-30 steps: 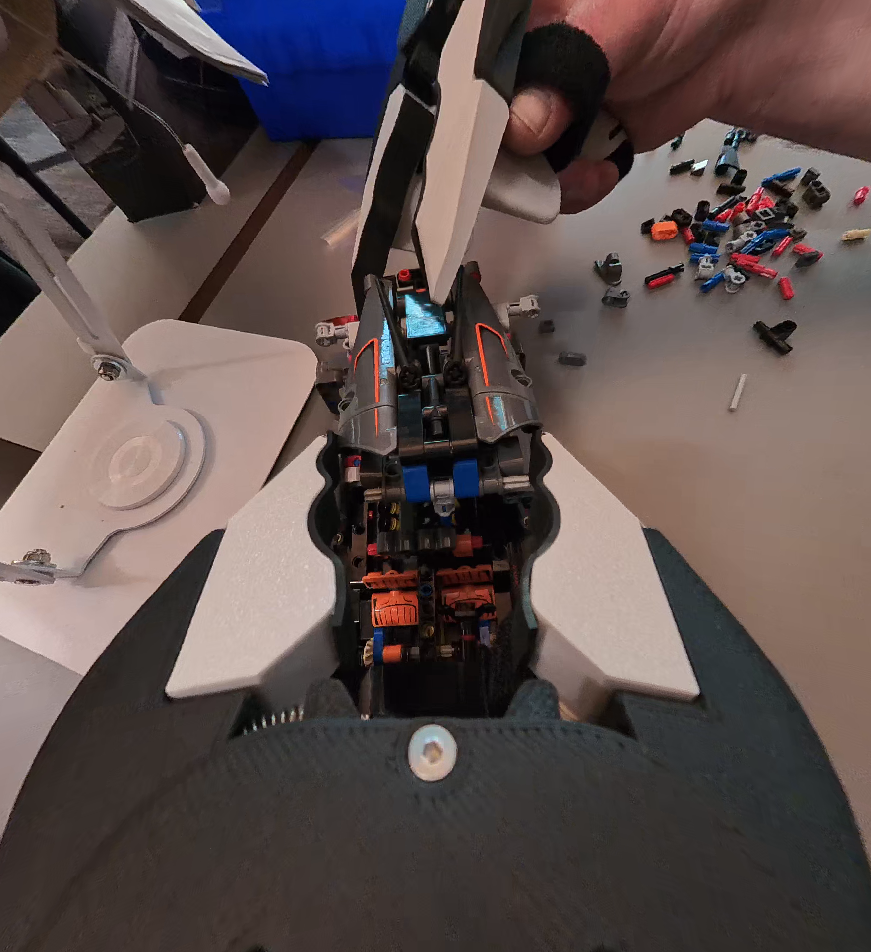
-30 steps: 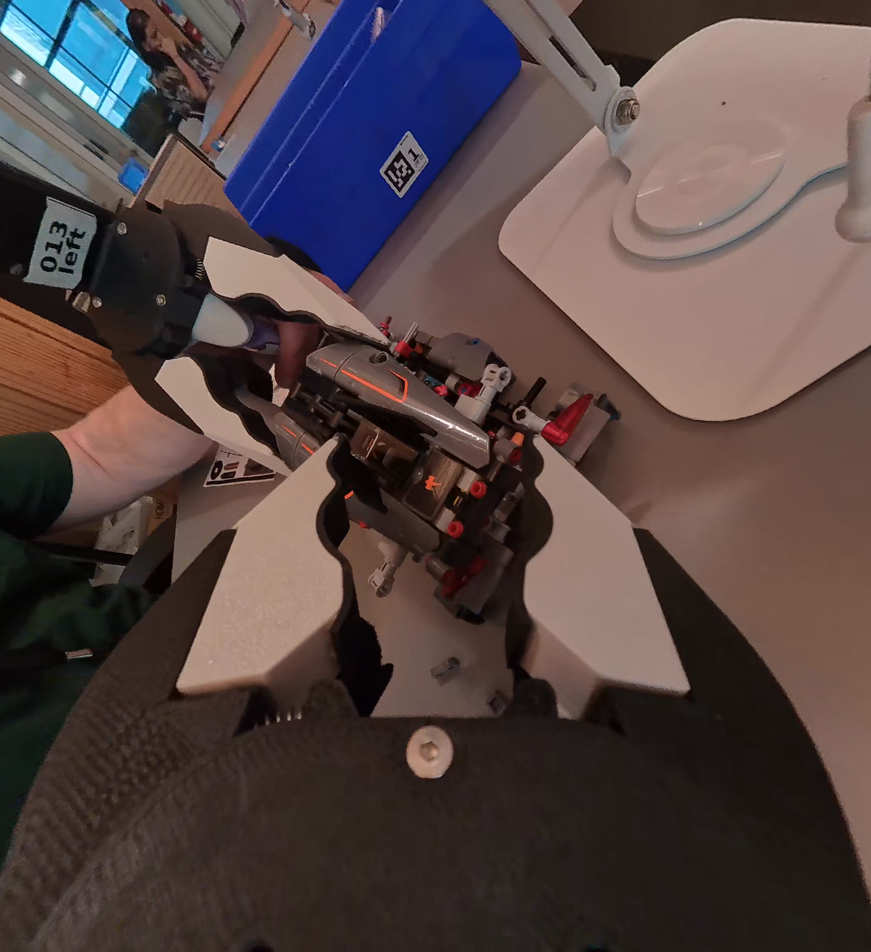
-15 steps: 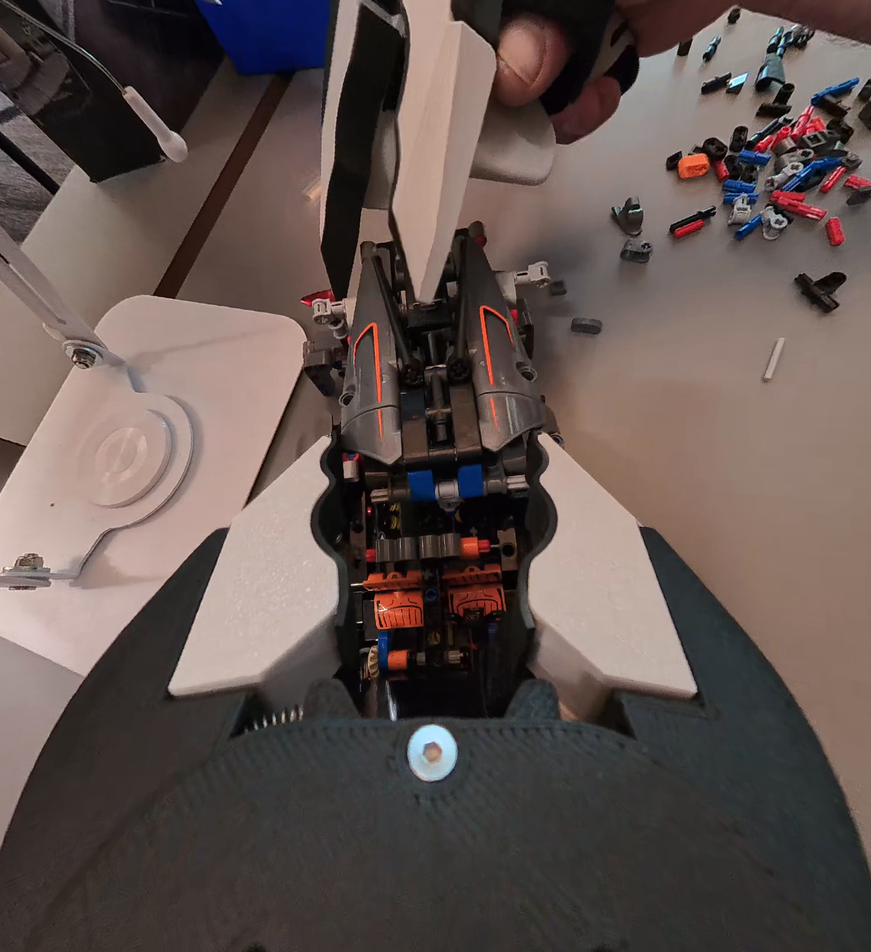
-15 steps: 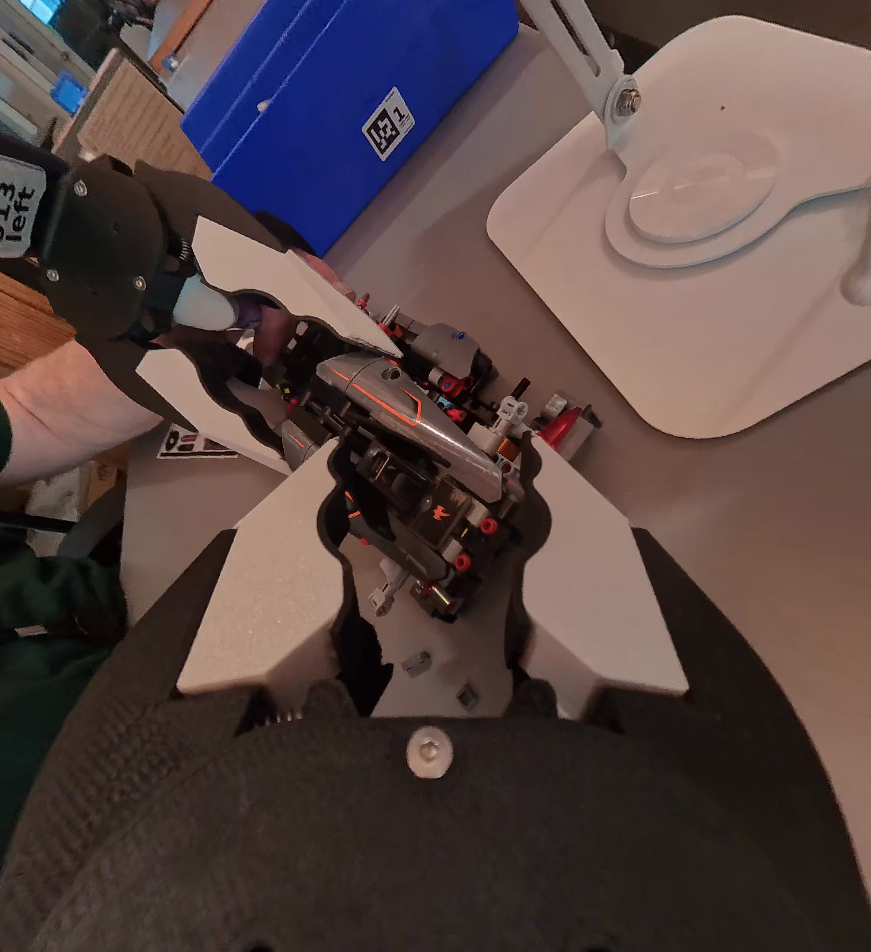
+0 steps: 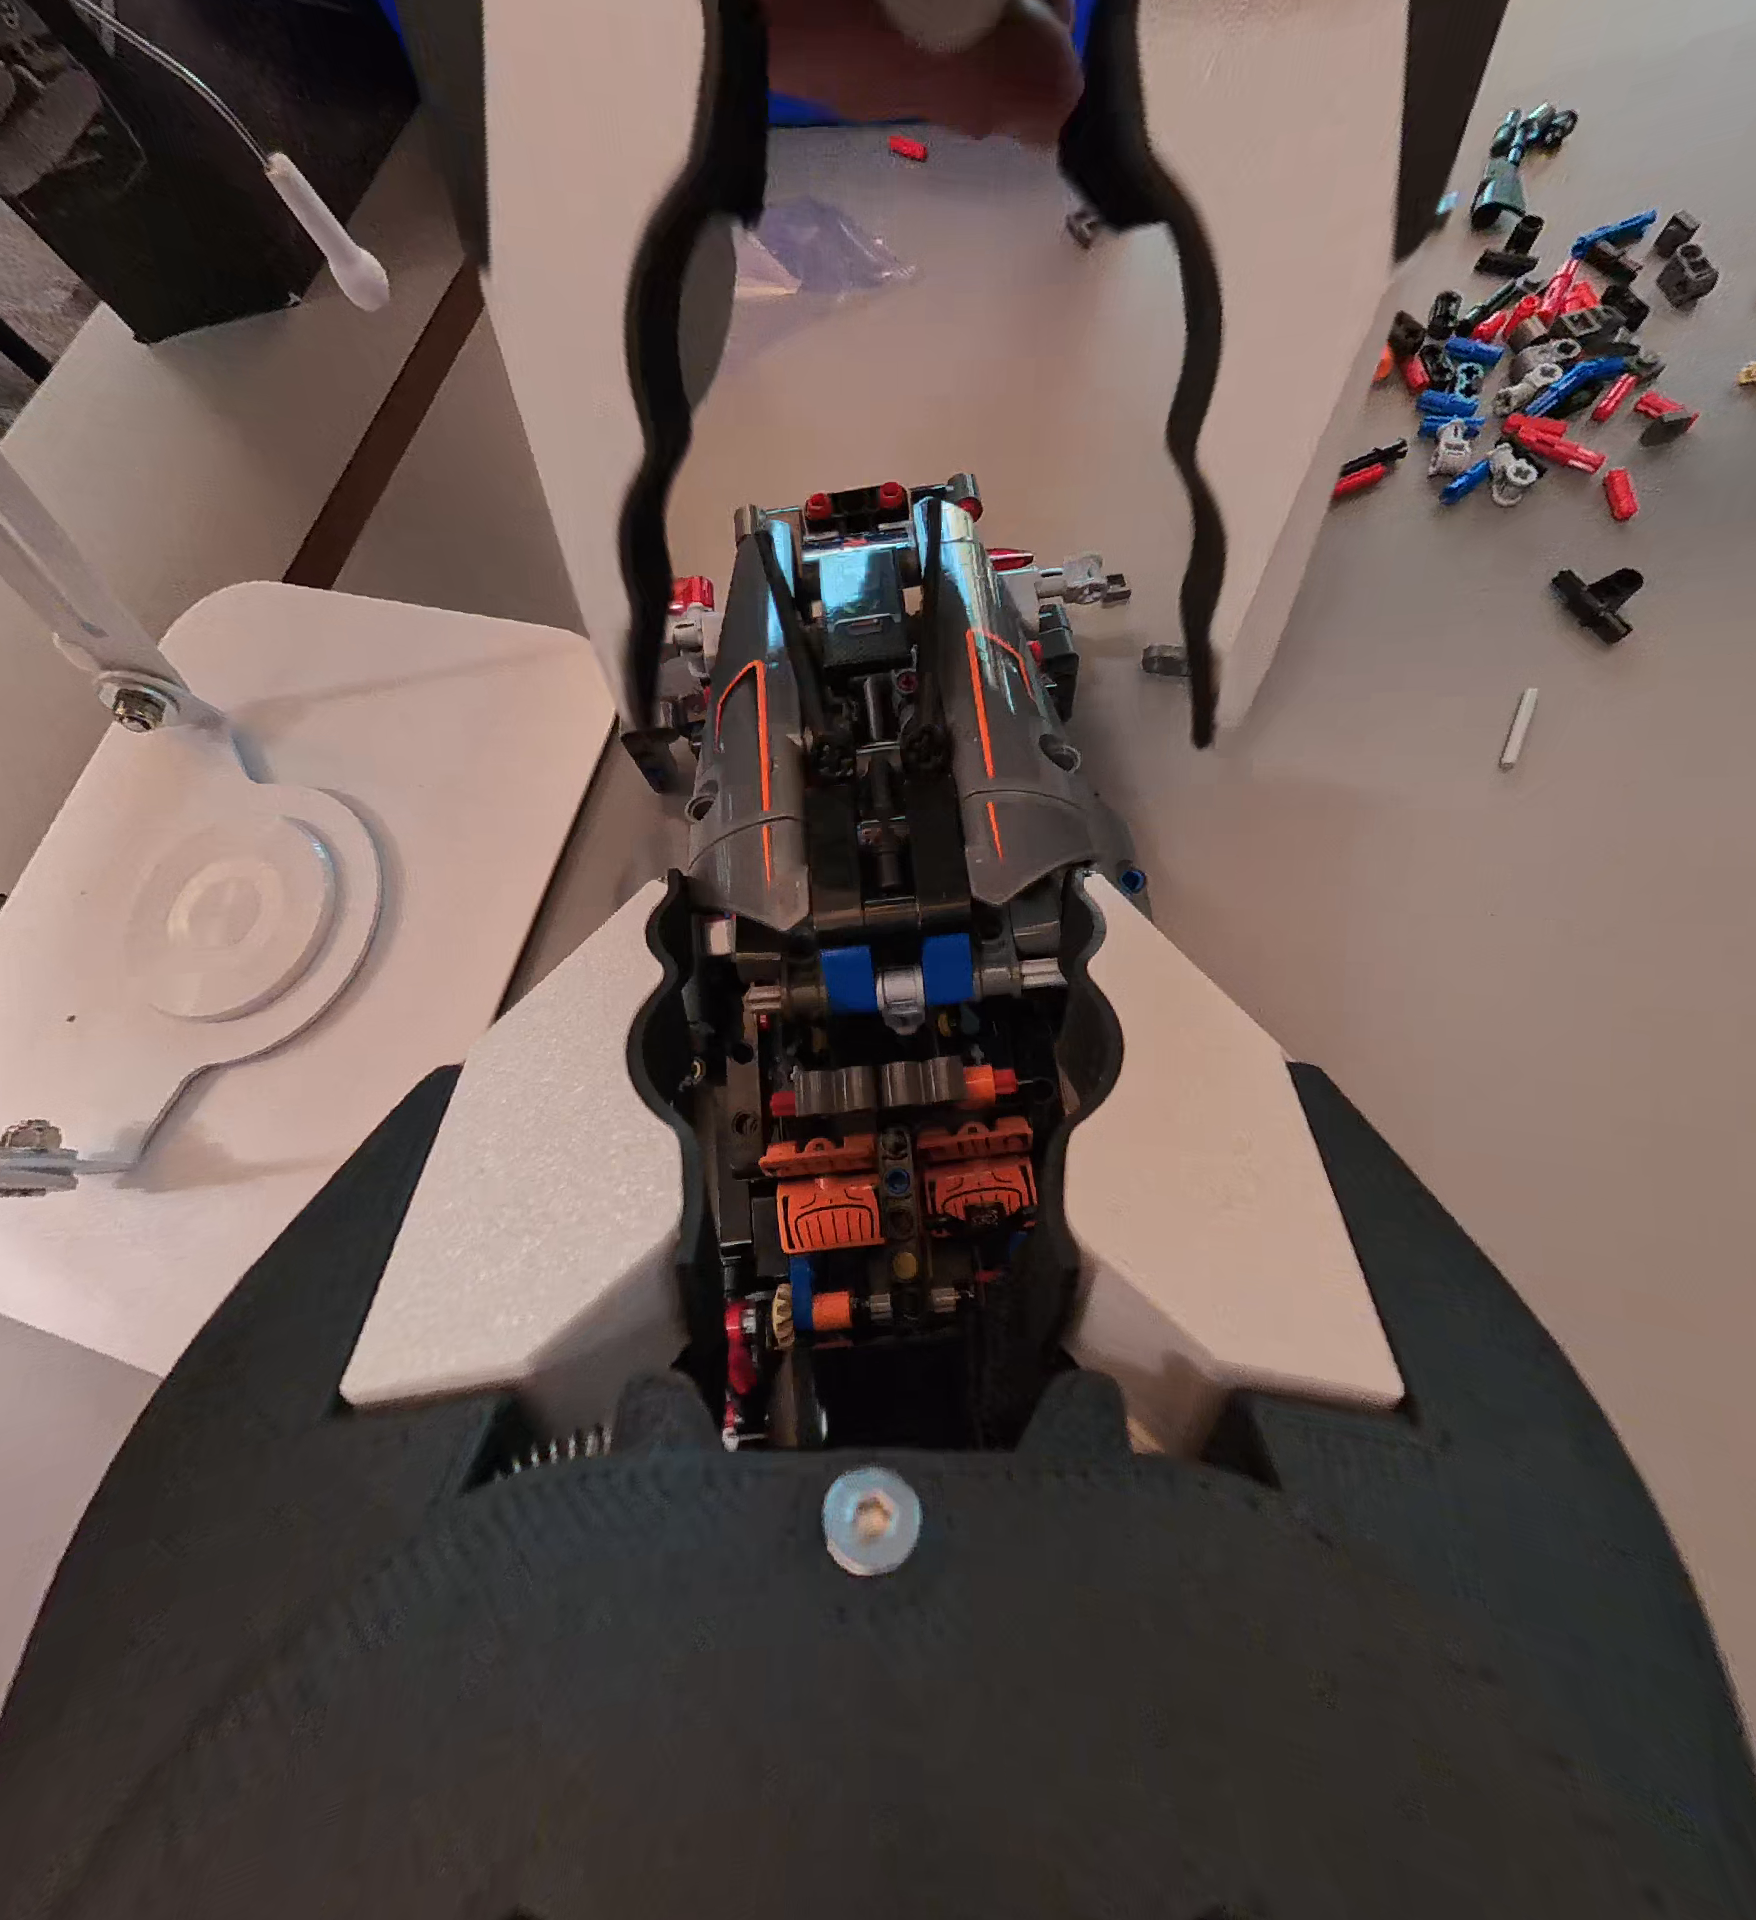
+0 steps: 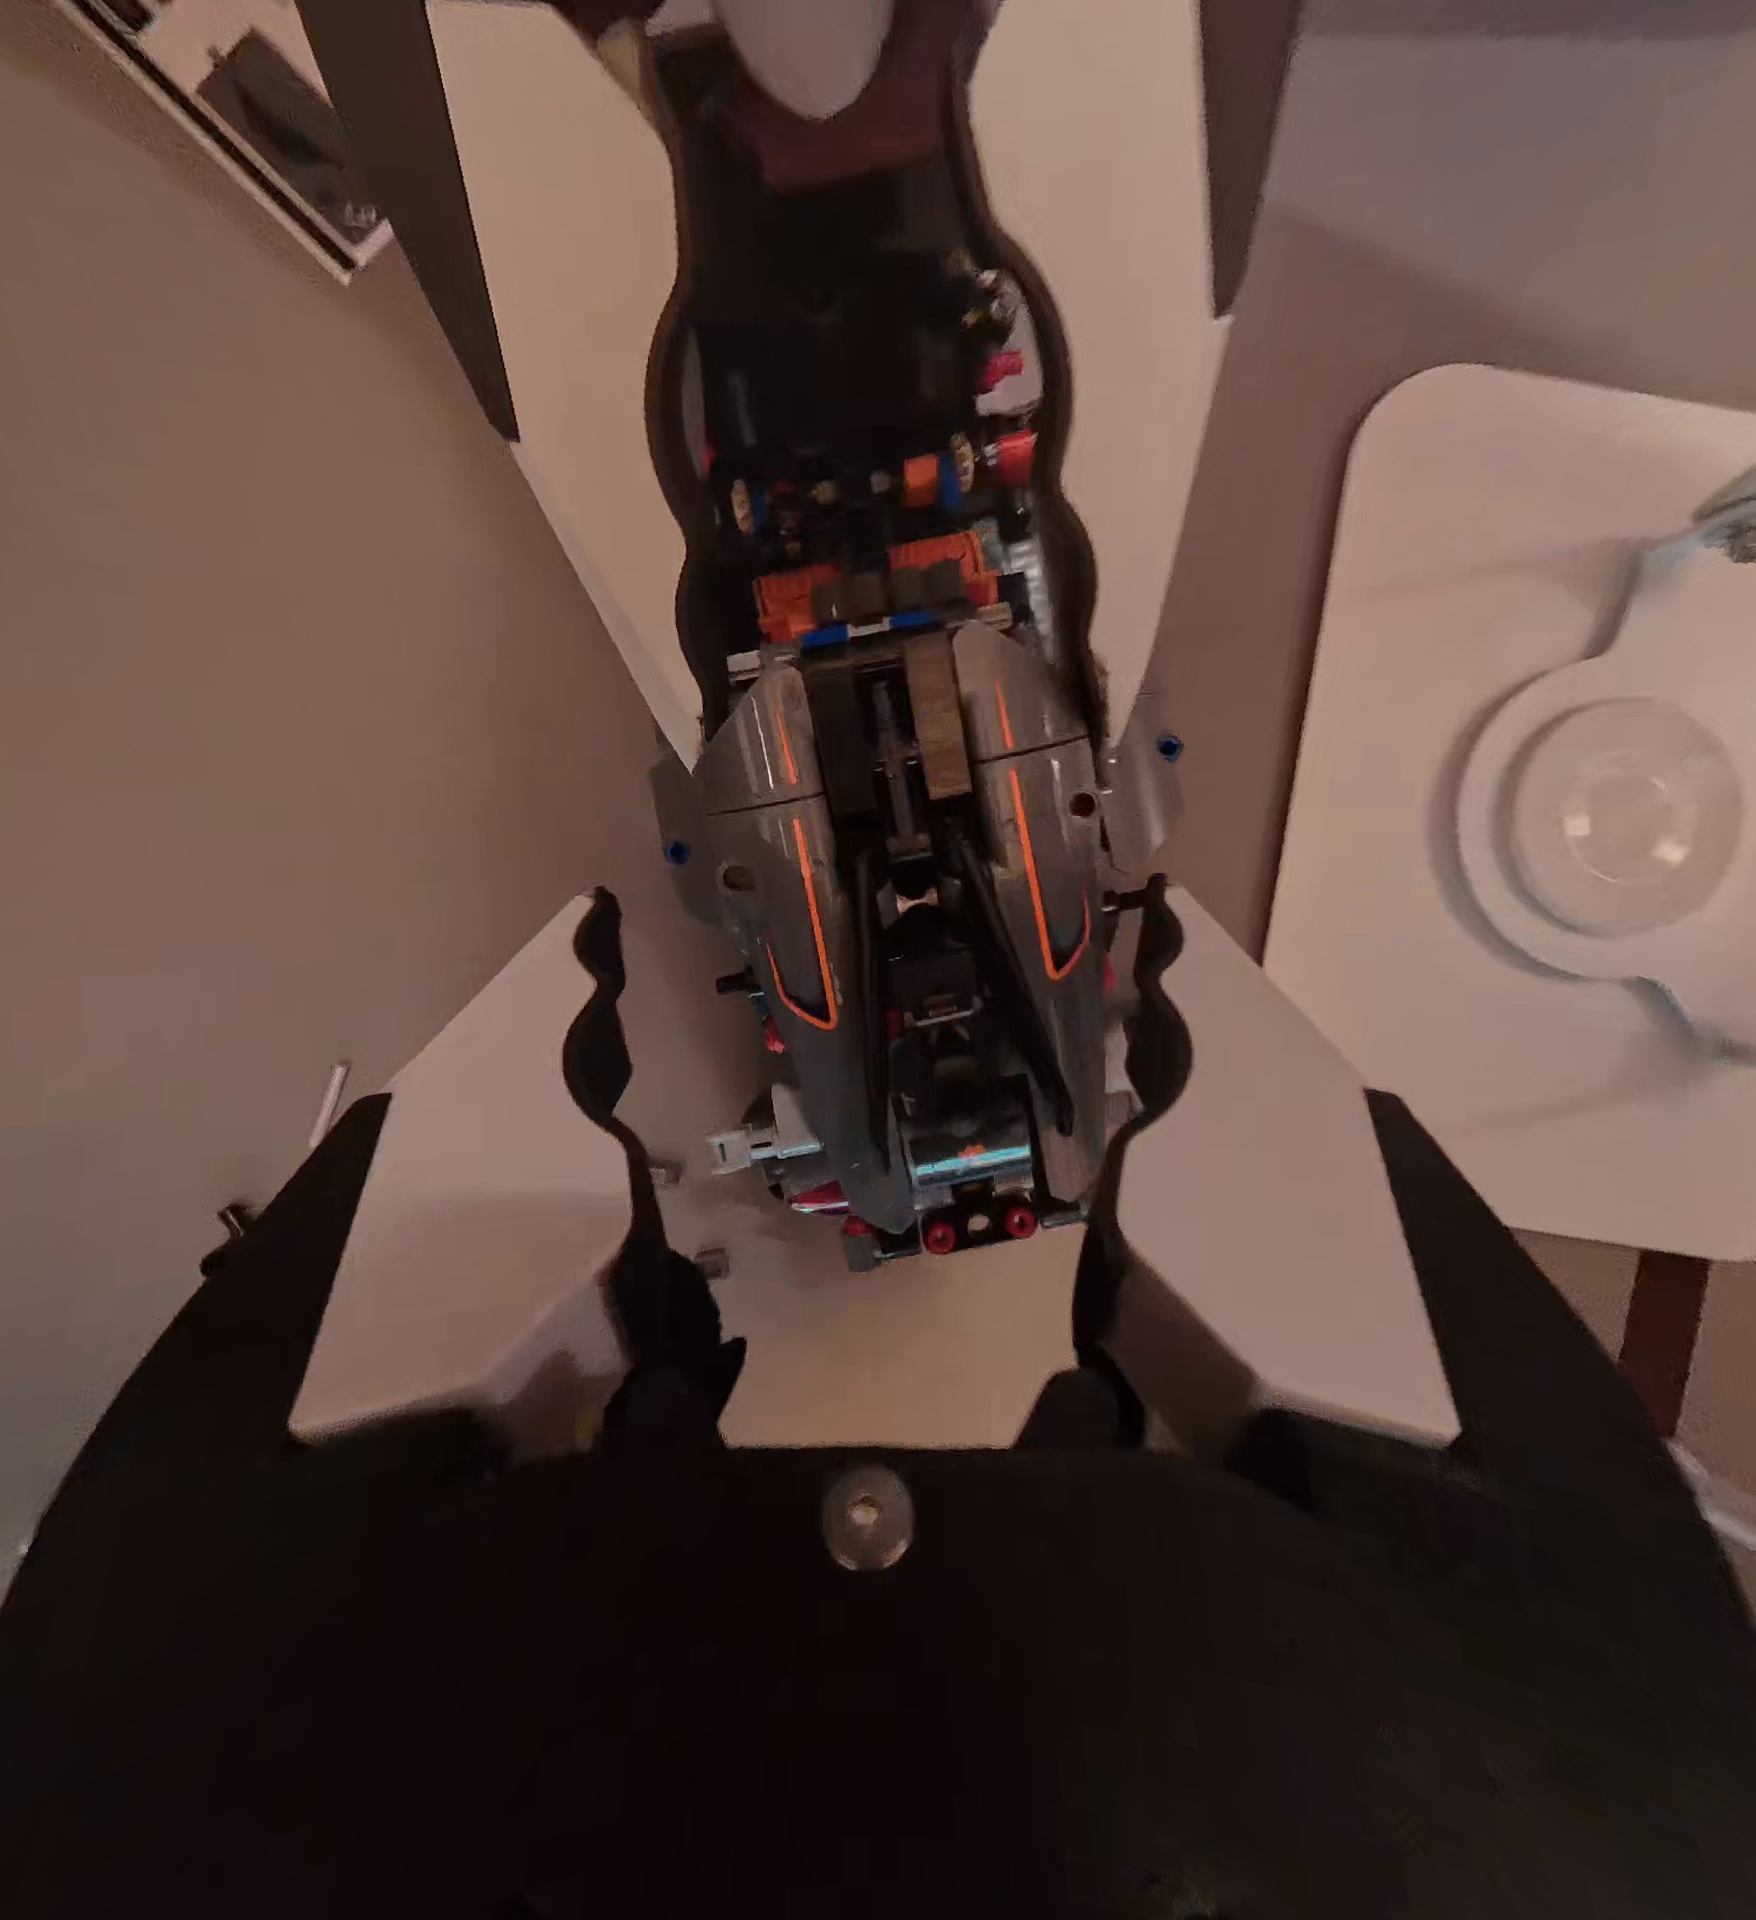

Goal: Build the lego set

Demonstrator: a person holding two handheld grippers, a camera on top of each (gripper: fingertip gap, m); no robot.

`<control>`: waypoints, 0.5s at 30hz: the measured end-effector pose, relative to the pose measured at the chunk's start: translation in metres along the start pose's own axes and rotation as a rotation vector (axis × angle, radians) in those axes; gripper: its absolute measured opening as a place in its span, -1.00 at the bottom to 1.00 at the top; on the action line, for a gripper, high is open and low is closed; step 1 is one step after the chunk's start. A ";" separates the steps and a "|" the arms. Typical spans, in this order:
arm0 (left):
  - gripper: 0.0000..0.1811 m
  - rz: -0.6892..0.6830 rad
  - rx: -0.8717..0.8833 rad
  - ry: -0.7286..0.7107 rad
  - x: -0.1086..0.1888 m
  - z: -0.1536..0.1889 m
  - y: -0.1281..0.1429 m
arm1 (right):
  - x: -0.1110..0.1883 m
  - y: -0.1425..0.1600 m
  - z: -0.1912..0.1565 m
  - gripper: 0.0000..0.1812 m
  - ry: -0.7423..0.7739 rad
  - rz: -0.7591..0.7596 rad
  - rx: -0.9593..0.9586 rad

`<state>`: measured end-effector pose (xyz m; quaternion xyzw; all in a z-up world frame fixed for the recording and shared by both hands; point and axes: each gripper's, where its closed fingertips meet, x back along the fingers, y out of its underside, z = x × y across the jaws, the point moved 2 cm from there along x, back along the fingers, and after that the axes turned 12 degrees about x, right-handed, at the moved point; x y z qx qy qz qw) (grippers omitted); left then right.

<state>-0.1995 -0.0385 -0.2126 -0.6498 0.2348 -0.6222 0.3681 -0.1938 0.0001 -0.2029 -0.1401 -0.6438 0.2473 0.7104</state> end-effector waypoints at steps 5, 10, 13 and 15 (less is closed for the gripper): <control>-0.24 -0.018 0.008 0.018 -0.002 0.000 0.004 | -0.014 0.004 0.004 -0.17 -0.080 -0.064 0.031; -0.24 -0.003 0.021 0.024 0.001 -0.001 0.002 | -0.012 0.002 0.006 -0.20 -0.121 -0.040 0.036; -0.20 0.007 0.032 0.017 0.005 -0.002 0.000 | -0.011 0.003 0.005 -0.20 -0.146 -0.031 0.031; -0.14 0.013 0.034 0.005 0.012 -0.003 0.000 | -0.011 0.005 0.005 -0.20 -0.154 -0.041 0.038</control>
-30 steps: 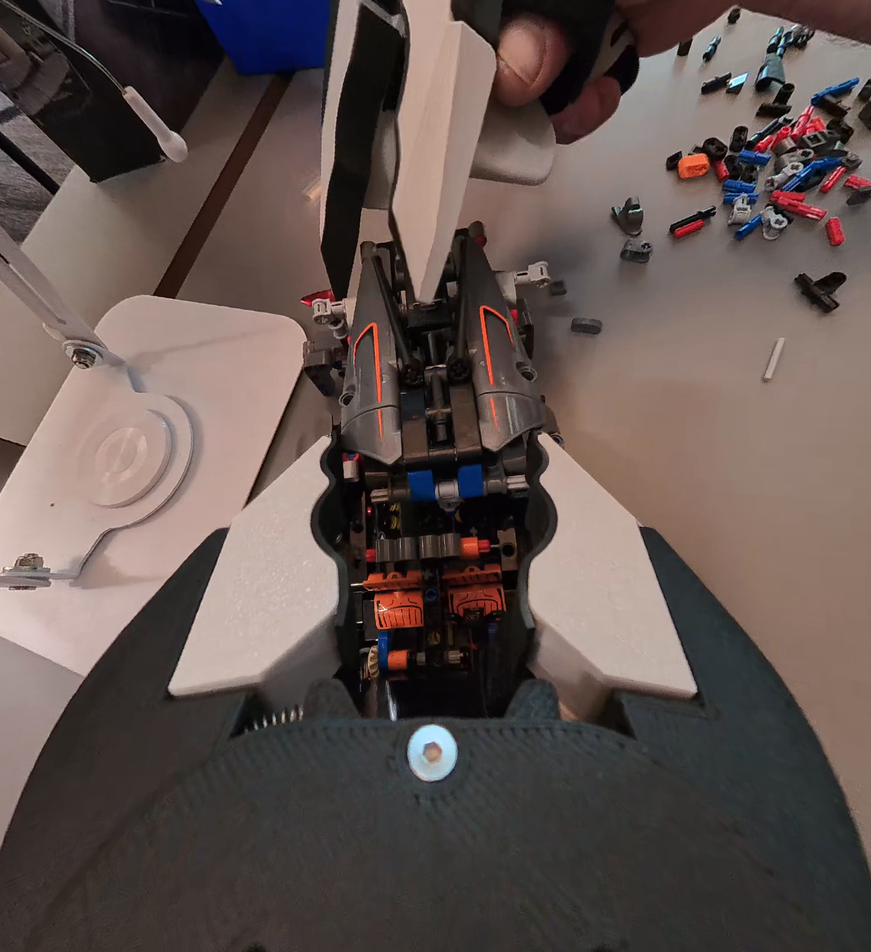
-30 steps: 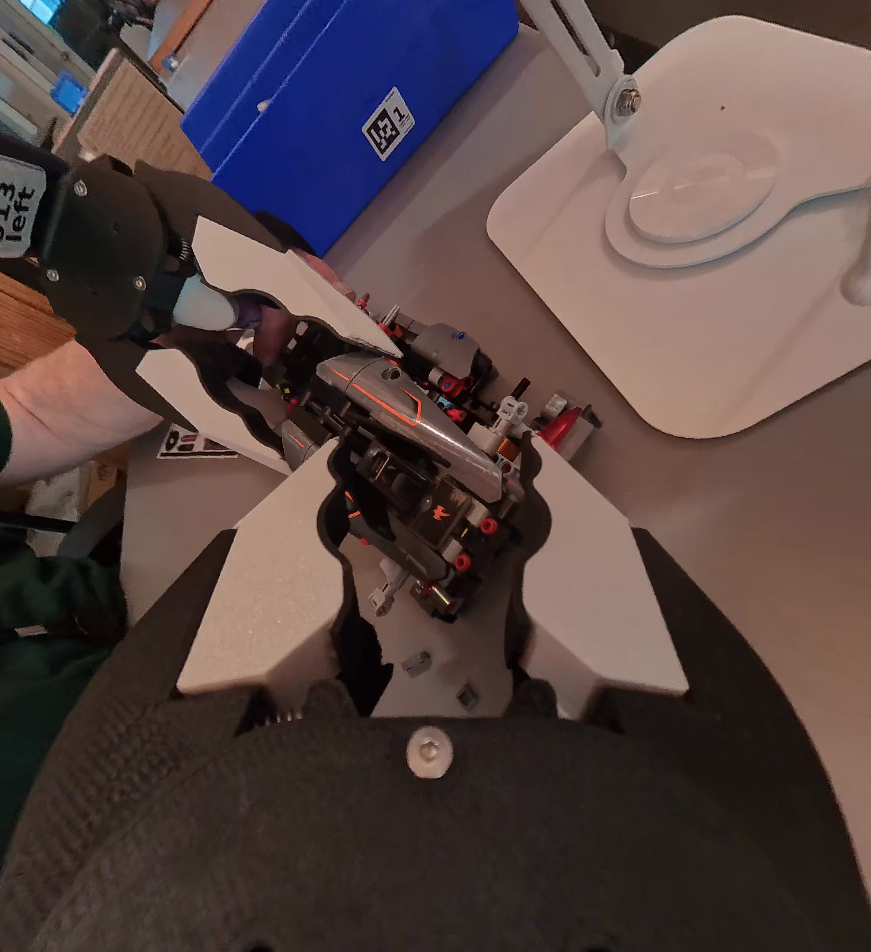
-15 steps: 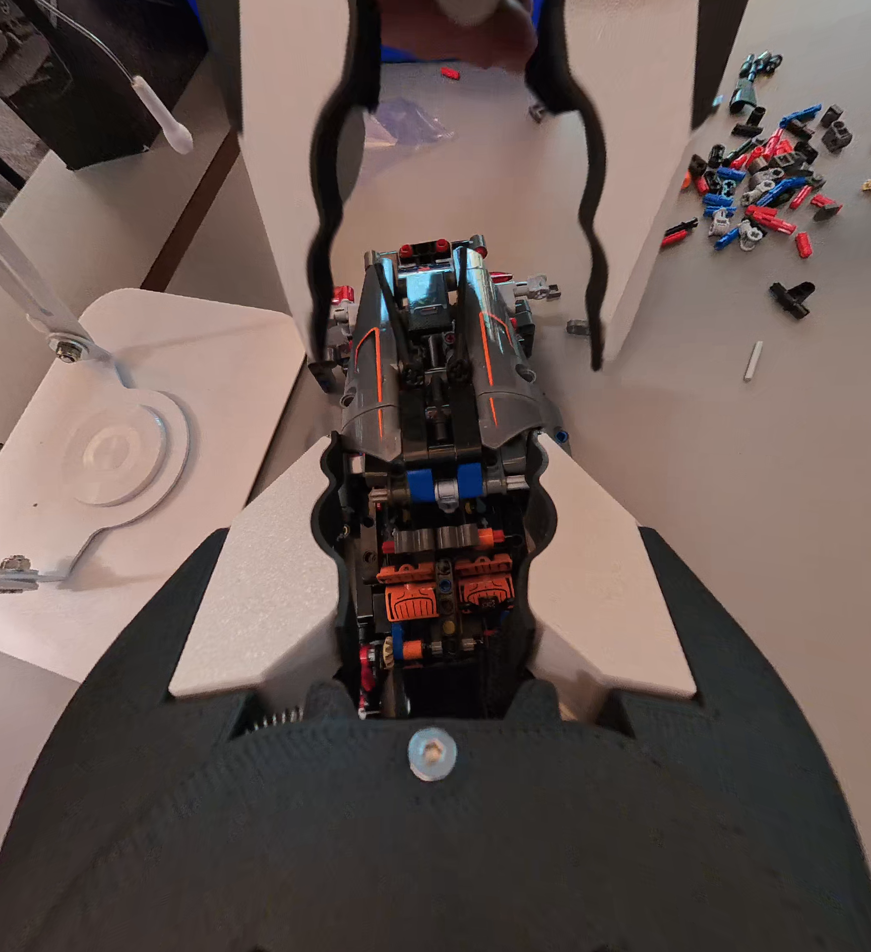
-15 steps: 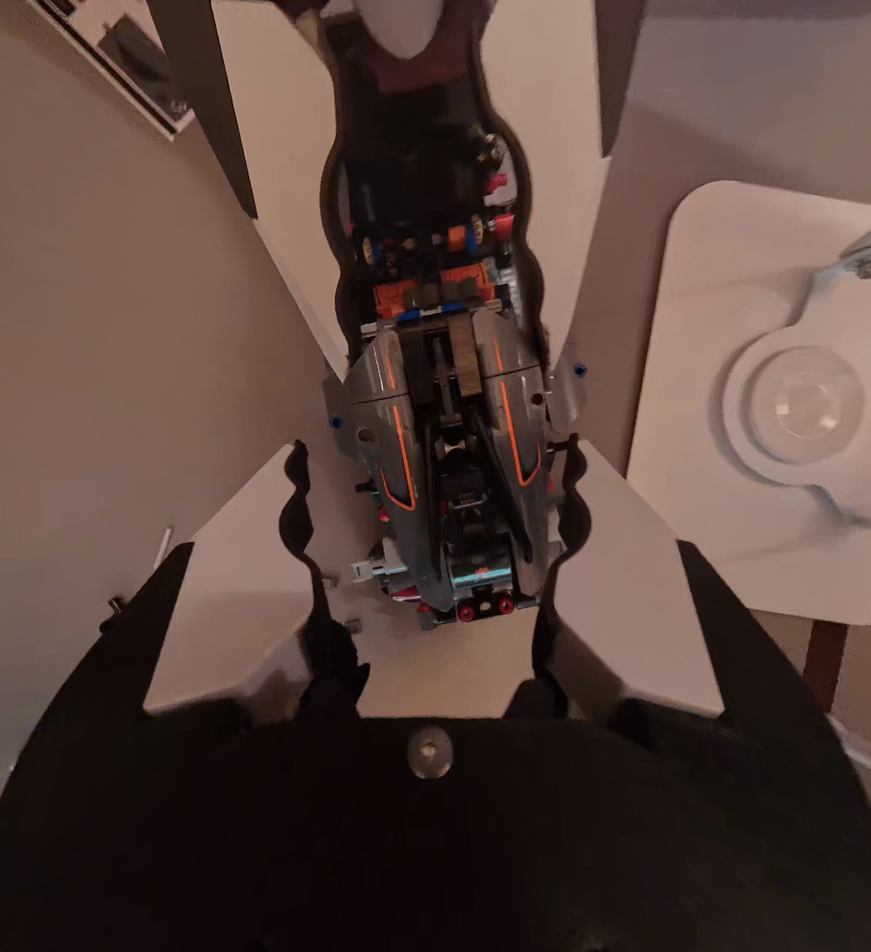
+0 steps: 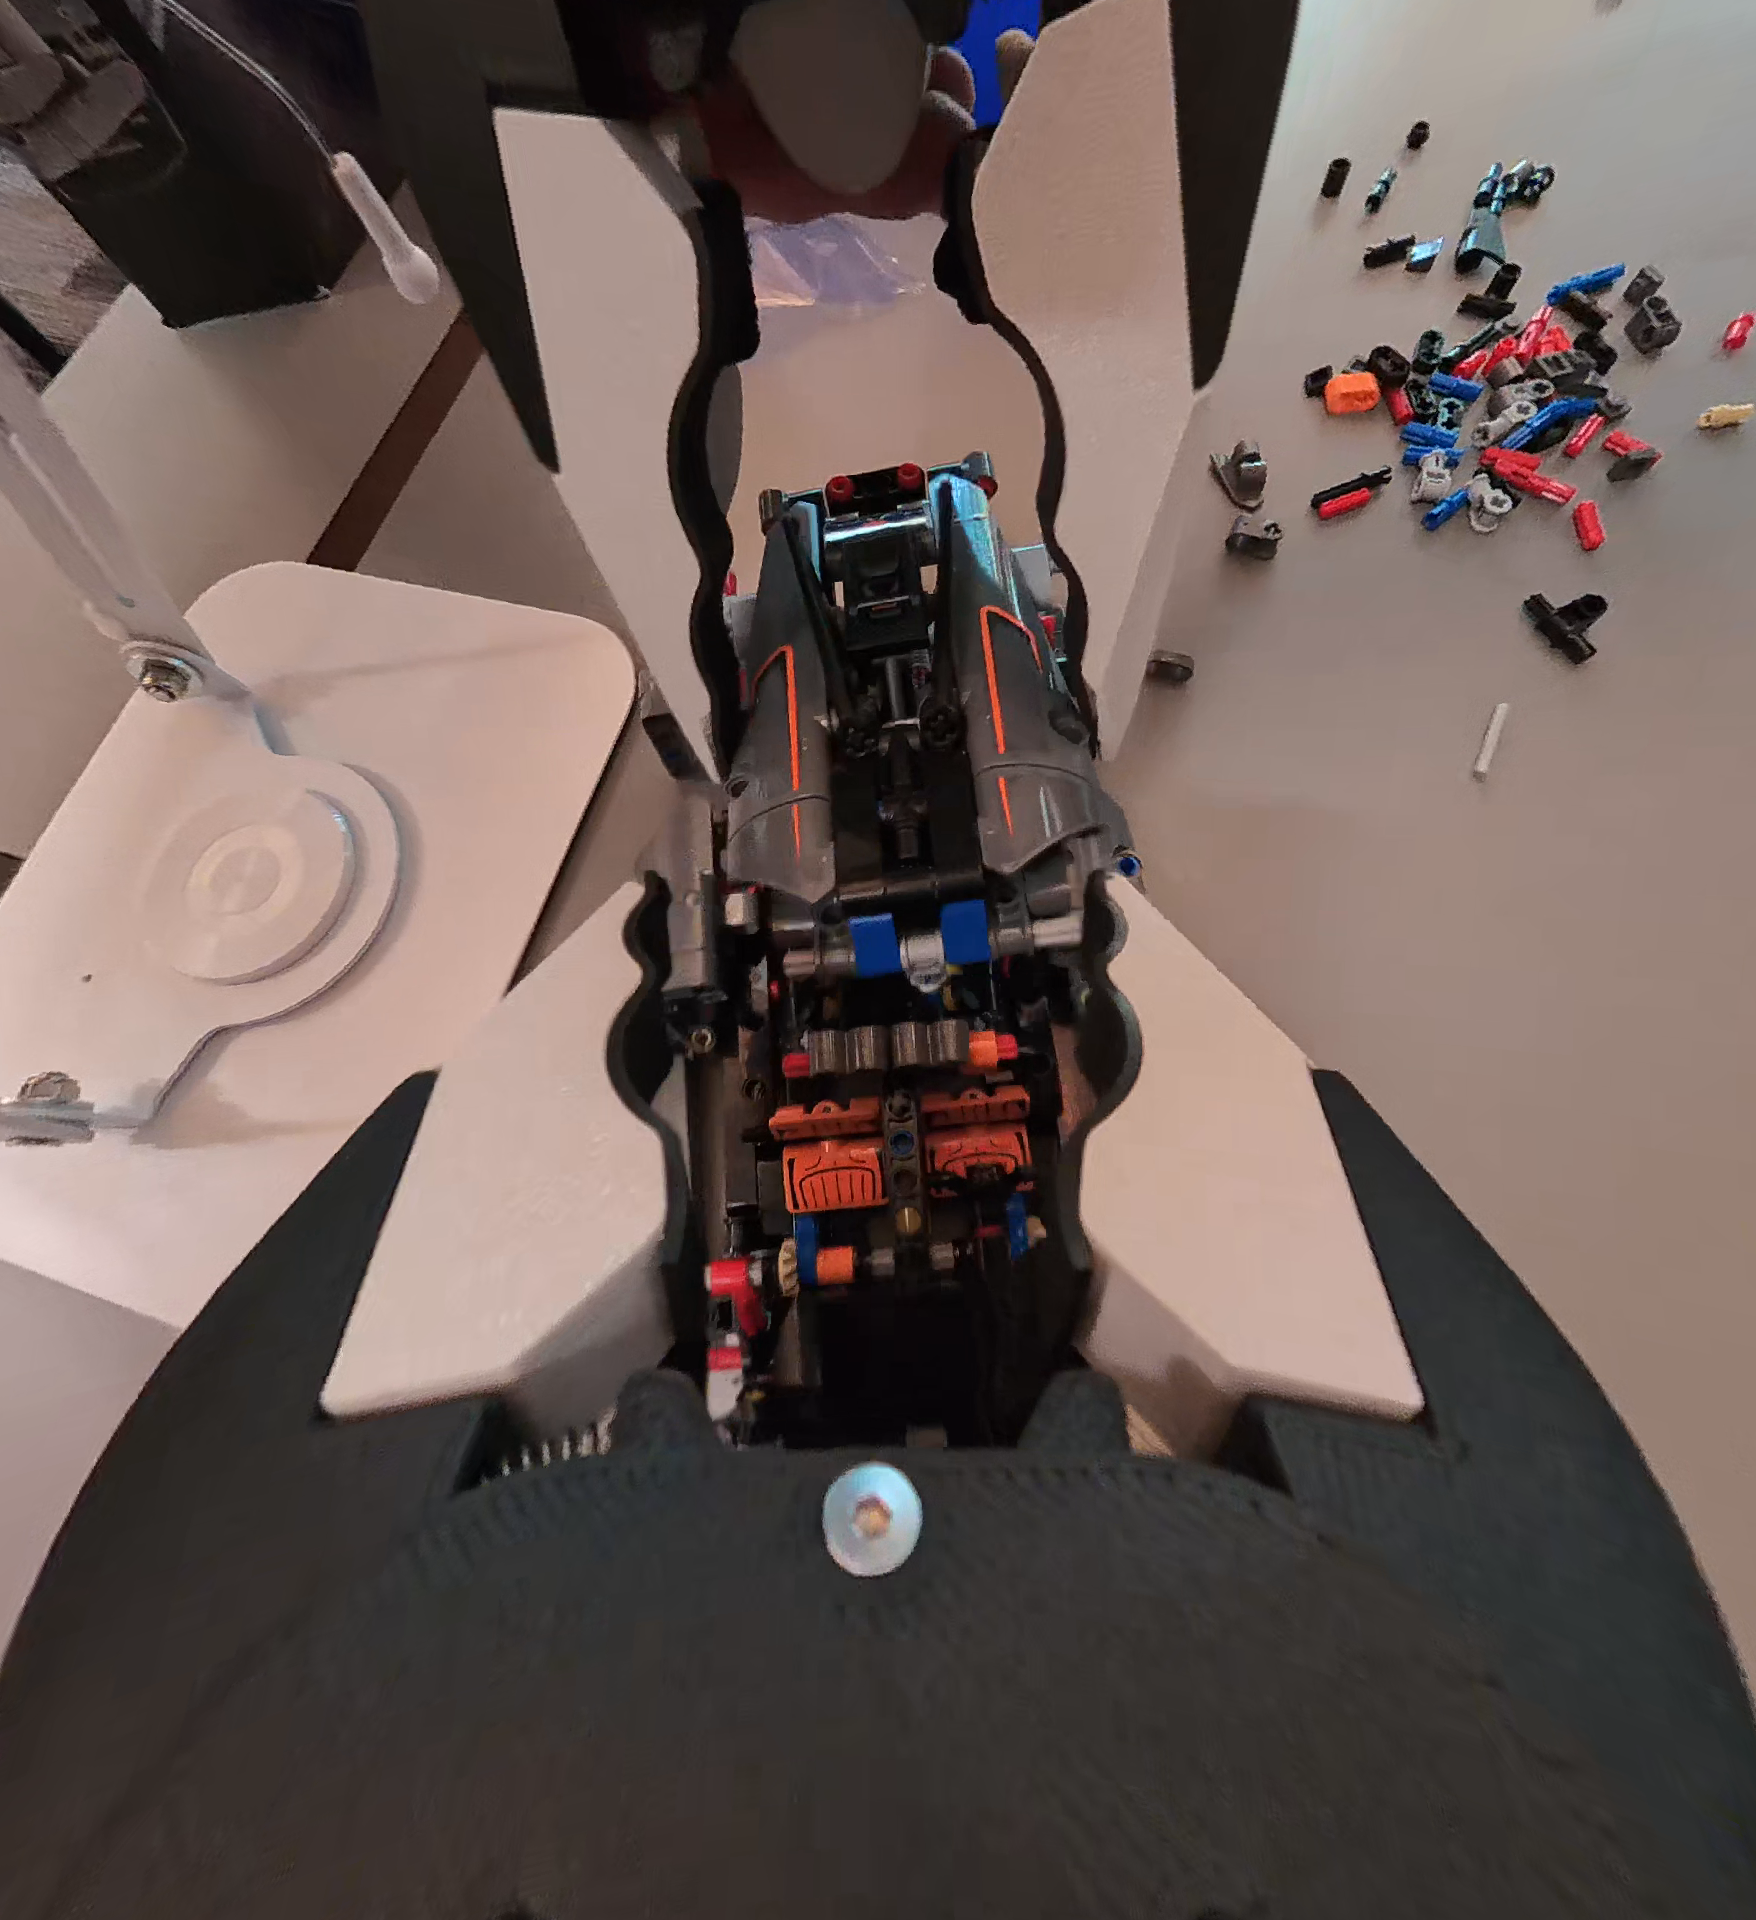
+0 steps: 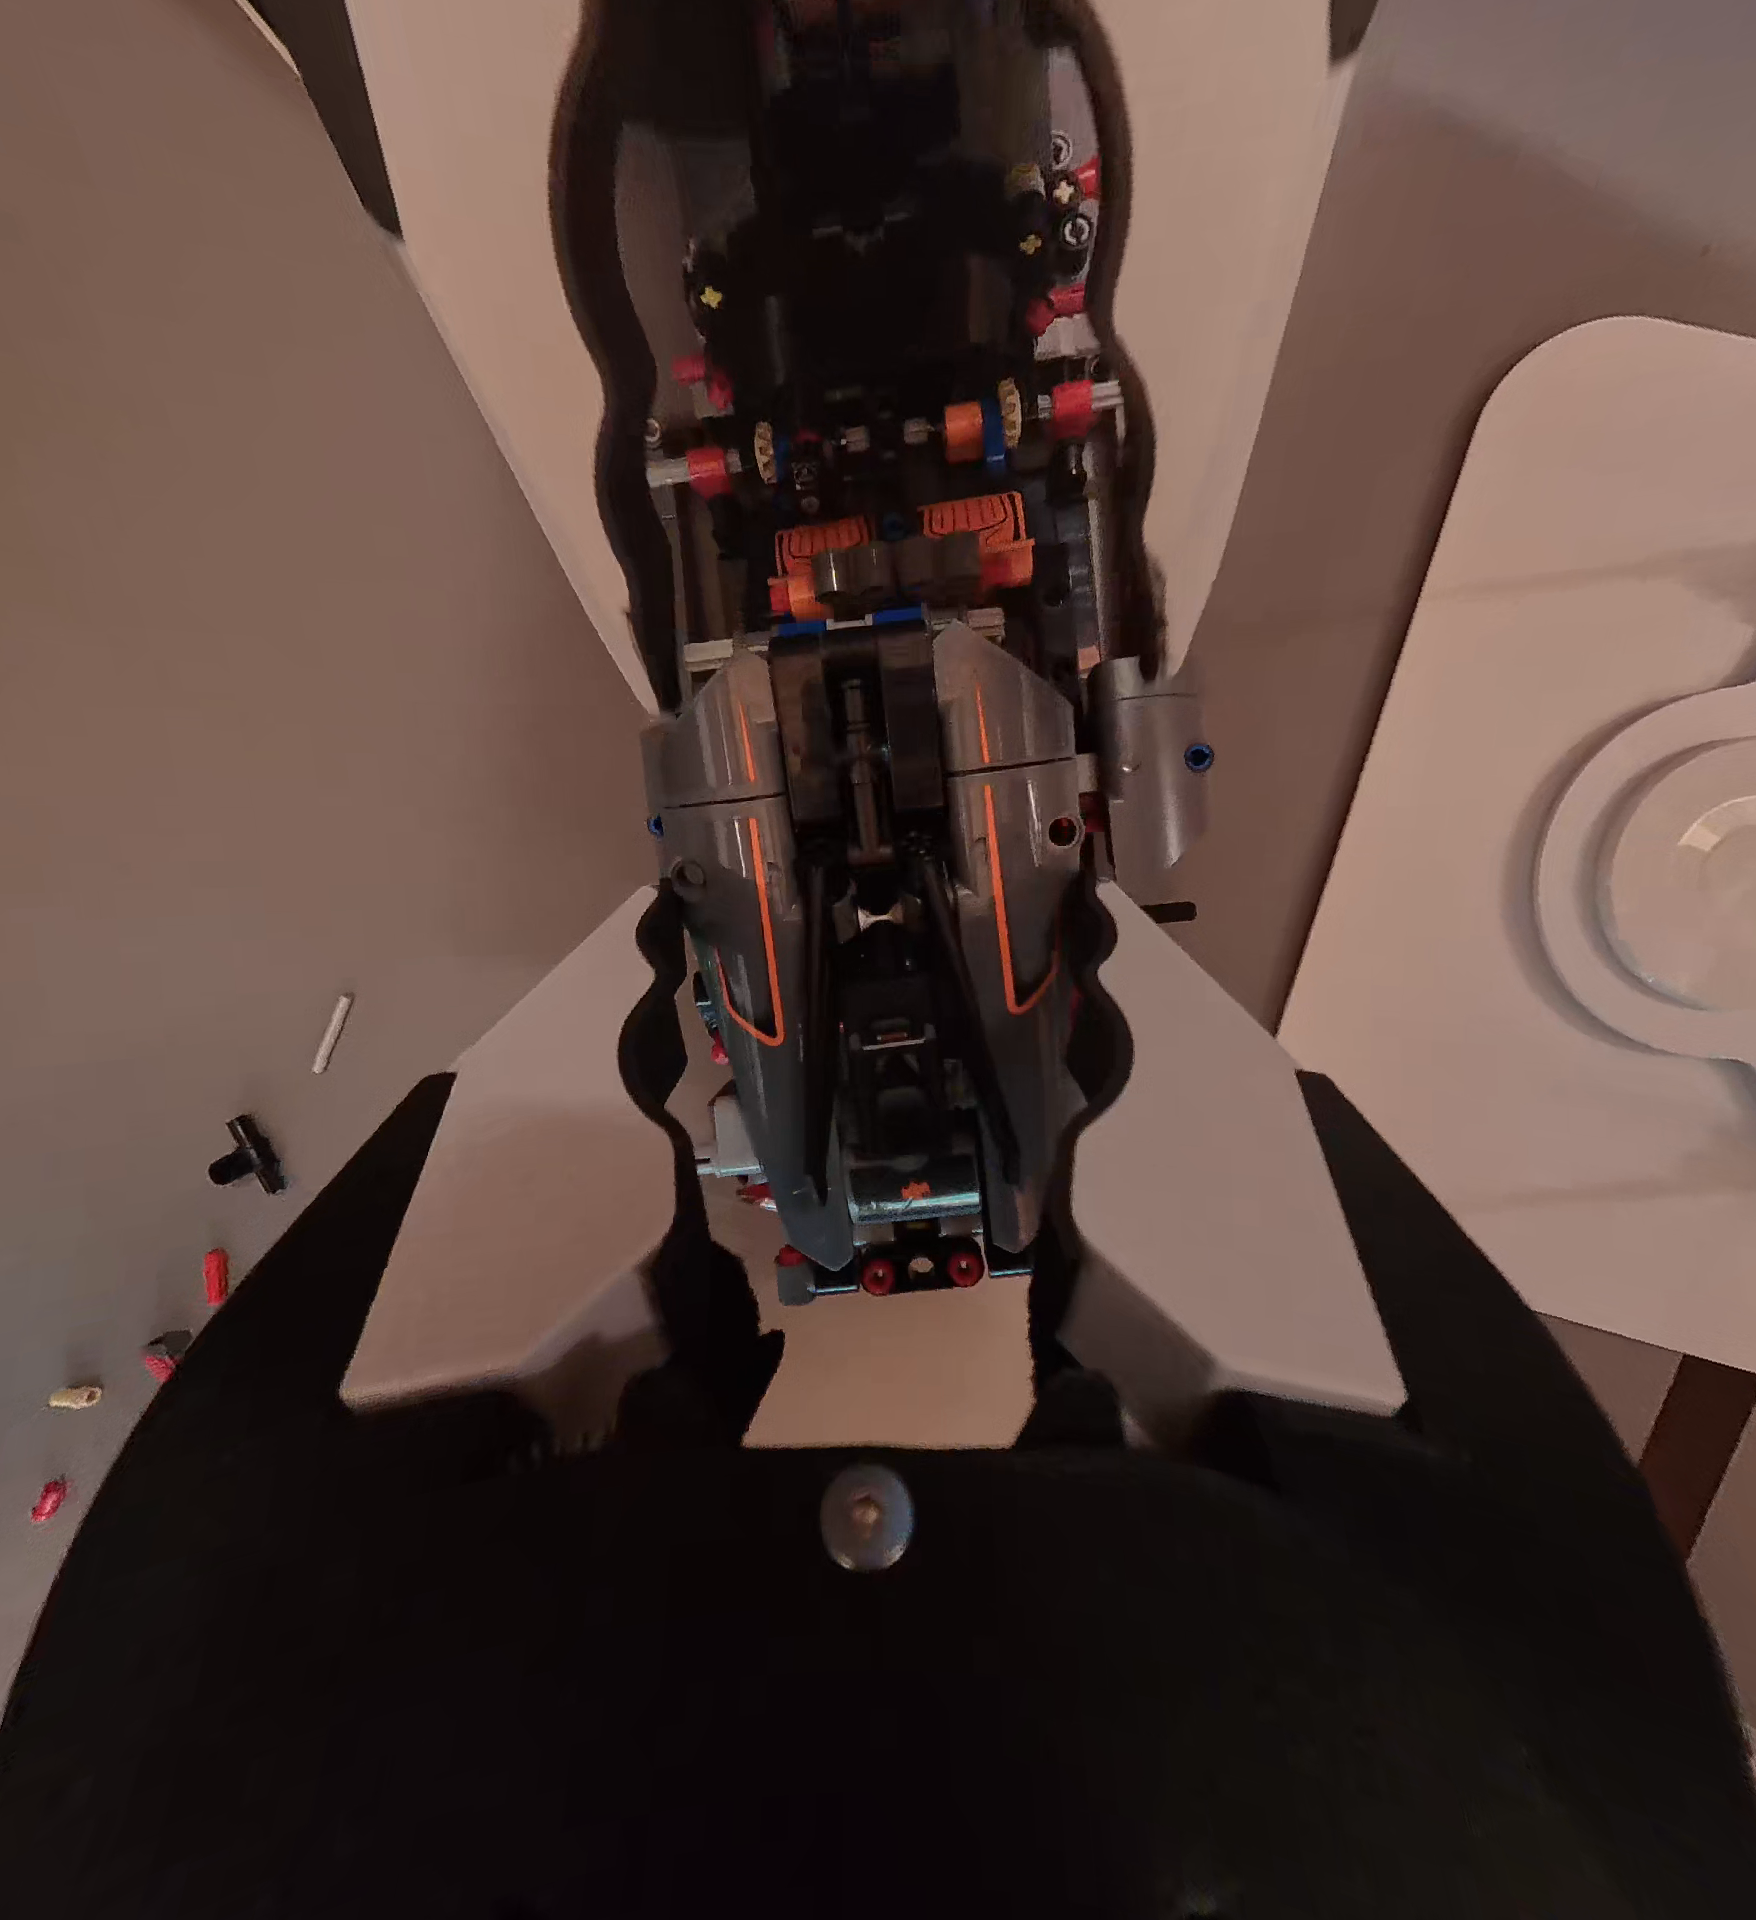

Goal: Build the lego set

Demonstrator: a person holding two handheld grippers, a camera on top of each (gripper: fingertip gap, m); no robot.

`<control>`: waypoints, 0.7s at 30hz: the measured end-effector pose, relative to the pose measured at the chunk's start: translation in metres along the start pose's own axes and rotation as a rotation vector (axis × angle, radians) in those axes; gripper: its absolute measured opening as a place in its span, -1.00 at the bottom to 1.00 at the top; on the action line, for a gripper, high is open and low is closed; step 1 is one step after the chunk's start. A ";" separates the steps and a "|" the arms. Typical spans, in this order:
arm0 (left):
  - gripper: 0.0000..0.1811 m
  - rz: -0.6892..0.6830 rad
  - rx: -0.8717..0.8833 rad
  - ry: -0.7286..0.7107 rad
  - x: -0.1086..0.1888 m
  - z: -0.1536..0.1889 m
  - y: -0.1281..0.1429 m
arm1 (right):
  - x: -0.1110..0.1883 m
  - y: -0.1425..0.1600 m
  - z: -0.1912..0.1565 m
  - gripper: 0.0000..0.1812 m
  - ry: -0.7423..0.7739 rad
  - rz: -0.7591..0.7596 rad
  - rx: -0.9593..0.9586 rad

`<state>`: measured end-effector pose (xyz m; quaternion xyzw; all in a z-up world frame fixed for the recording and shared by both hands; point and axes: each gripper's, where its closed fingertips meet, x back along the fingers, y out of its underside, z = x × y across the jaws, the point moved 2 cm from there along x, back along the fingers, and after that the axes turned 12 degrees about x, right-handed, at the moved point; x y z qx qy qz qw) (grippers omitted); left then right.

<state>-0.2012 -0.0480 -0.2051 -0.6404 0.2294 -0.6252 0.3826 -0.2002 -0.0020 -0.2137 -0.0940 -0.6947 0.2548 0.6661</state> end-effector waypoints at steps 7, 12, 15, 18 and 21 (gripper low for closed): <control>-0.14 0.054 -0.006 -0.008 0.032 0.001 0.006 | 0.001 0.003 0.000 -0.21 -0.017 -0.070 0.036; -0.14 0.042 -0.122 -0.035 0.036 0.013 0.011 | 0.004 0.001 0.006 -0.20 -0.008 -0.112 0.050; -0.14 0.027 -0.187 -0.055 0.032 0.020 0.013 | 0.000 0.003 0.007 -0.21 -0.014 -0.155 0.061; -0.14 0.005 -0.249 -0.068 0.026 0.024 0.015 | -0.004 0.005 0.008 -0.21 -0.016 -0.194 0.065; -0.14 -0.022 -0.293 -0.073 0.020 0.028 0.017 | -0.005 0.002 0.010 -0.21 -0.018 -0.207 0.070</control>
